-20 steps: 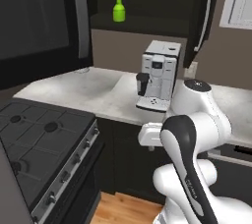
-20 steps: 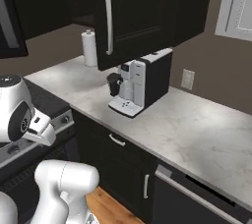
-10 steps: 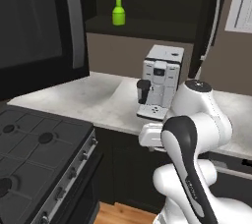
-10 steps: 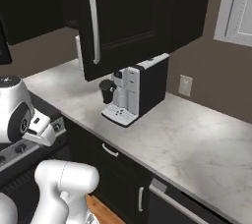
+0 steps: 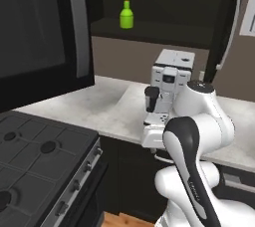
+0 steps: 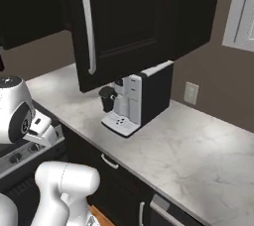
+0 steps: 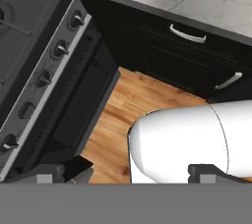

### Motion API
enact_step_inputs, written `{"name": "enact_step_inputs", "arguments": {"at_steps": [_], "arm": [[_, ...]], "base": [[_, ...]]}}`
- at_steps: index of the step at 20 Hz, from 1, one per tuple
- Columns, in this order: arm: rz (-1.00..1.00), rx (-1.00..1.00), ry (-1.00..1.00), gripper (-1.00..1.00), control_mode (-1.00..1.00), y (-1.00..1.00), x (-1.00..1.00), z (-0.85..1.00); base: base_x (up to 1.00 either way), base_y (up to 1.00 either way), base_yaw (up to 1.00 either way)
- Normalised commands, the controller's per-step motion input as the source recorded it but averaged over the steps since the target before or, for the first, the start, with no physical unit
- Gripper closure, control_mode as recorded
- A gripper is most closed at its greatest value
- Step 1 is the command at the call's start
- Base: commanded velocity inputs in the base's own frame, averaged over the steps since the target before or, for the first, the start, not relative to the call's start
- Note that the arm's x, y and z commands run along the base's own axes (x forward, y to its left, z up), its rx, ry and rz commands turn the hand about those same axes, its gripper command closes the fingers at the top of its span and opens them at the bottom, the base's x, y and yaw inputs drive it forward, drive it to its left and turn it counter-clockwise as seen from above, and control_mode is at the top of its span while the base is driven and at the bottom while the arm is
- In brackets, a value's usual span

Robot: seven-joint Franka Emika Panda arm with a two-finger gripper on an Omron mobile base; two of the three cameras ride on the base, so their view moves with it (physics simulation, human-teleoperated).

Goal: Move the cutting board and knife to the sink. Then move spray from the cabinet to the counter.

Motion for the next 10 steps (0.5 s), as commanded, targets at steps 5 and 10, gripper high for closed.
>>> {"name": "enact_step_inputs", "arguments": {"at_steps": [5,10], "arm": [[0.0,0.0,0.0,-1.0,1.0,0.0,0.0,0.0],[0.0,0.0,0.0,-1.0,1.0,0.0,0.0,0.0]], "base": [[0.47,0.21,0.15],[0.54,0.05,0.14]]}}
